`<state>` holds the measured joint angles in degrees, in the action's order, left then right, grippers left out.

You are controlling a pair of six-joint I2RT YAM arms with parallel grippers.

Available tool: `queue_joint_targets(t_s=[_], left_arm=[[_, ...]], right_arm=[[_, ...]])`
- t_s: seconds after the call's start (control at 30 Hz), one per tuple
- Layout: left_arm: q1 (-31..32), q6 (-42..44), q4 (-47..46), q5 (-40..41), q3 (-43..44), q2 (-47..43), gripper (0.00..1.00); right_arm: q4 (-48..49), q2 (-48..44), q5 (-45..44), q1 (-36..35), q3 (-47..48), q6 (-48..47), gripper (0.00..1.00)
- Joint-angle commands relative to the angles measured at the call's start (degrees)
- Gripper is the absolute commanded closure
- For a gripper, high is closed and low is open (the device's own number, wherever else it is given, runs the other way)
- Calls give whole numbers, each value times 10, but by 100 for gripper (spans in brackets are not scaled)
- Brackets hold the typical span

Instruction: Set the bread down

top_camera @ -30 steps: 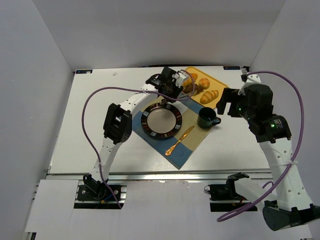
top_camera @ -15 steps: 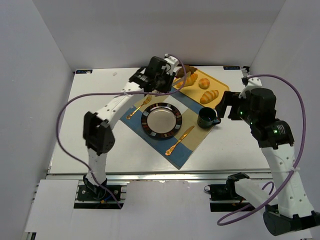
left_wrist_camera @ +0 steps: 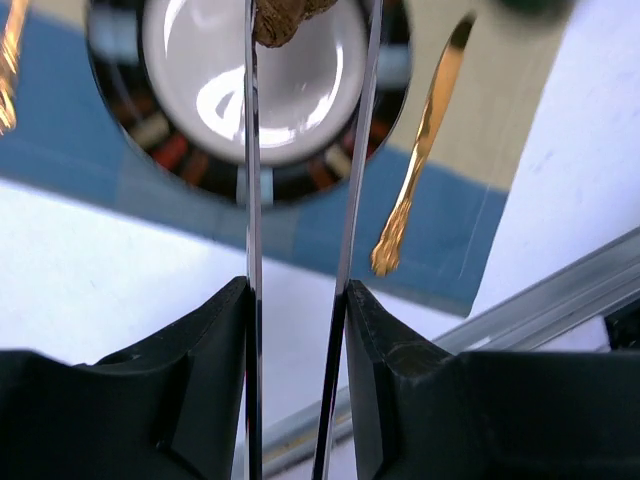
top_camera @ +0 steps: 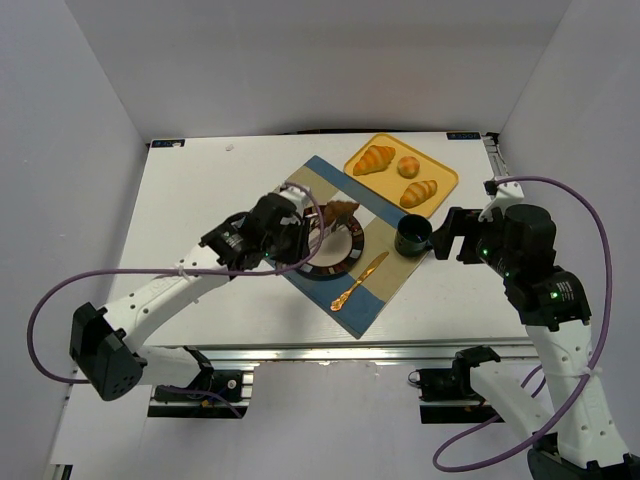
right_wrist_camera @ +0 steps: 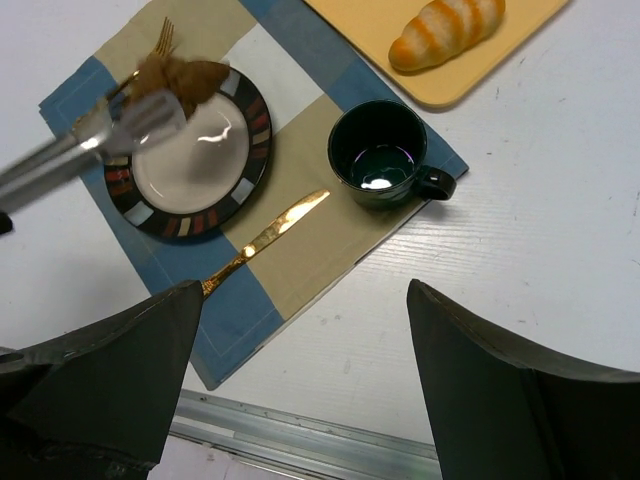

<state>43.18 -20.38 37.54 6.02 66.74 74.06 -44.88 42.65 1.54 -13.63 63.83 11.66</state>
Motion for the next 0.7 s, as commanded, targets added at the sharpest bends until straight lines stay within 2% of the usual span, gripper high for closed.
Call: queue_joint_targets(t_s=[0.0,0.2,0.33,0.37,0.43,0.67], left_arm=[[11,-55,-23,5,-48,-31,70],[23,-61,-26,3,-79,-7,69],[29,-65,-18,9,-78,-1,57],[31,-65,-16,9,-76,-1,50],[32,-64,-7,8,-70,-3,43],[35,-60,22,8,-42,-3,39]], right_arm=[[22,-7,16,-2,-2,4,11],[22,-4,22,-3,4,8,11],[18,-5,19,-3,8,7,11],[17,-6,17,-2,9,6,11],[15,-6,15,-3,9,6,11],[16,-11,15,-2,3,13,11]])
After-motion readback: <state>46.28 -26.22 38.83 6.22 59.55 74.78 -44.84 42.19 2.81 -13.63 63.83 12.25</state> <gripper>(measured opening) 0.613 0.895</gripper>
